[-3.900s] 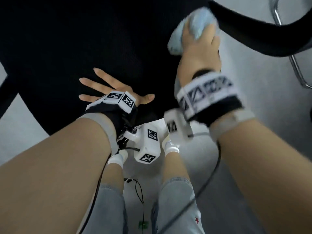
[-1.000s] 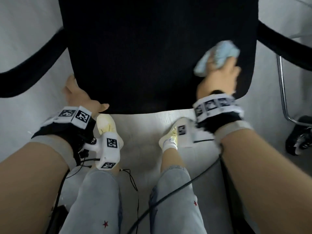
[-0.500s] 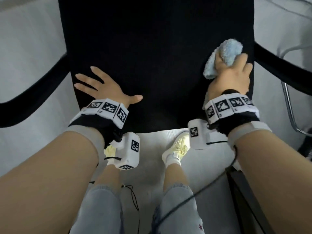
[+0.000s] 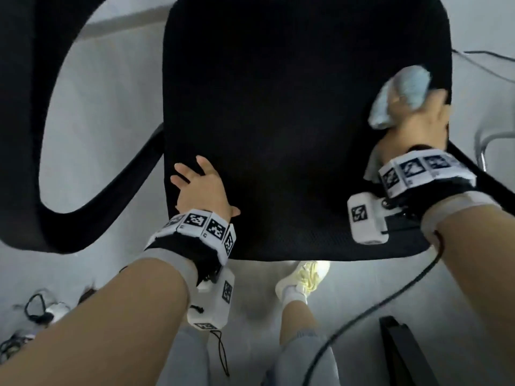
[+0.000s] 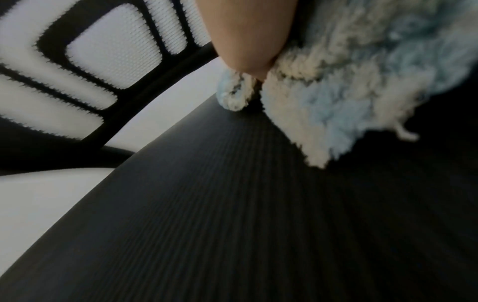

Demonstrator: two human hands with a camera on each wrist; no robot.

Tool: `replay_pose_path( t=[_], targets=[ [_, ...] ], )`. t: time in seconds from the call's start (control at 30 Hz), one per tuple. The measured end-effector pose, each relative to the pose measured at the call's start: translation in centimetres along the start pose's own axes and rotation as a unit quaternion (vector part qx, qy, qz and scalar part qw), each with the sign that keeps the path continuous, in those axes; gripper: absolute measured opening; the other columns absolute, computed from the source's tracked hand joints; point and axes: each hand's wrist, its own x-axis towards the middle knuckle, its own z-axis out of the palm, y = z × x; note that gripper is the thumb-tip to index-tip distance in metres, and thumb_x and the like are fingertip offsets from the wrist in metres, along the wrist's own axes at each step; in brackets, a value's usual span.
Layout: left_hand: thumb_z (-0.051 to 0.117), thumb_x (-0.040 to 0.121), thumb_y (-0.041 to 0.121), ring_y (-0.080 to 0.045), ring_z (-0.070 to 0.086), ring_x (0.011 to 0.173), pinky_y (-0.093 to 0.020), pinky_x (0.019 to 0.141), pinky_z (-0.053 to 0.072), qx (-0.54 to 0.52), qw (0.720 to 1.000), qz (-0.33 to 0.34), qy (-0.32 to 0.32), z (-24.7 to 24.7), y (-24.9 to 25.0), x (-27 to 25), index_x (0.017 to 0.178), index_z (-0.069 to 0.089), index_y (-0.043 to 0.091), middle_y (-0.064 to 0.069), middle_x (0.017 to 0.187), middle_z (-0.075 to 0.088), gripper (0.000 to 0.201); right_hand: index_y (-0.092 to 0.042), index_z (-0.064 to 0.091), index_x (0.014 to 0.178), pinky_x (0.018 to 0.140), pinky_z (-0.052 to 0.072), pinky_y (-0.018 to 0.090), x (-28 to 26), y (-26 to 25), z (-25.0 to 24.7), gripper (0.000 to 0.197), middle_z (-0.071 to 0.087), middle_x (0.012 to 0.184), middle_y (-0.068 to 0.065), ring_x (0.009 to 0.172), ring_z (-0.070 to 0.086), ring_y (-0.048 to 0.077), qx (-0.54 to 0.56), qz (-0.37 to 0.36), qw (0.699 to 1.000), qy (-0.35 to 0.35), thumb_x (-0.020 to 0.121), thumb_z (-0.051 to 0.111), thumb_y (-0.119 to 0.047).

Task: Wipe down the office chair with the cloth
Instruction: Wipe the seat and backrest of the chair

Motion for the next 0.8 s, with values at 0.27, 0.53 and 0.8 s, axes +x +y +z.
replay_pose_path(
  t=[0.27, 0.53, 0.8],
  targets=[
    [0.073, 0.071, 0.04, -0.045, 0.004, 0.14, -0.046, 0.108, 0.03, 0.011, 0.999, 0.032, -0.014, -0.2, -0.7, 0.2, 0.144, -0.014, 0.007, -0.032, 0.15, -0.009, 0.119, -0.019, 0.022, 0.143, 0.101, 0.037, 0.048, 0.2, -9.2, 1.1, 0.062, 0.021, 0.145, 0.016, 0.126, 0.034, 0.037, 0.02, -0.002, 0.998, -0.052, 0.087, 0.045, -0.007],
    [0.07, 0.074, 0.041, -0.044, 0.002, 0.141, -0.044, 0.106, 0.033, 0.009, 0.999, 0.051, 0.011, 0.8, -1.9, -0.1, 0.144, -0.016, 0.009, -0.032, 0.15, -0.01, 0.115, -0.03, 0.03, 0.141, 0.099, 0.034, 0.047, -1.2, -12.9, 2.4, 0.058, 0.02, 0.146, 0.011, 0.124, 0.029, 0.037, -0.119, -0.24, 0.962, -0.056, 0.088, 0.045, -0.012],
    [0.071, 0.074, 0.037, -0.044, 0.003, 0.141, -0.043, 0.103, 0.036, -0.018, 0.998, 0.06, 0.024, 1.0, -2.8, -0.4, 0.145, -0.013, 0.01, -0.031, 0.15, -0.009, 0.113, -0.019, 0.025, 0.144, 0.097, 0.036, 0.048, -7.3, -13.7, 4.3, 0.056, 0.021, 0.143, 0.02, 0.121, 0.031, 0.038, -0.107, -0.168, 0.977, -0.076, 0.091, 0.039, -0.006]
  ],
)
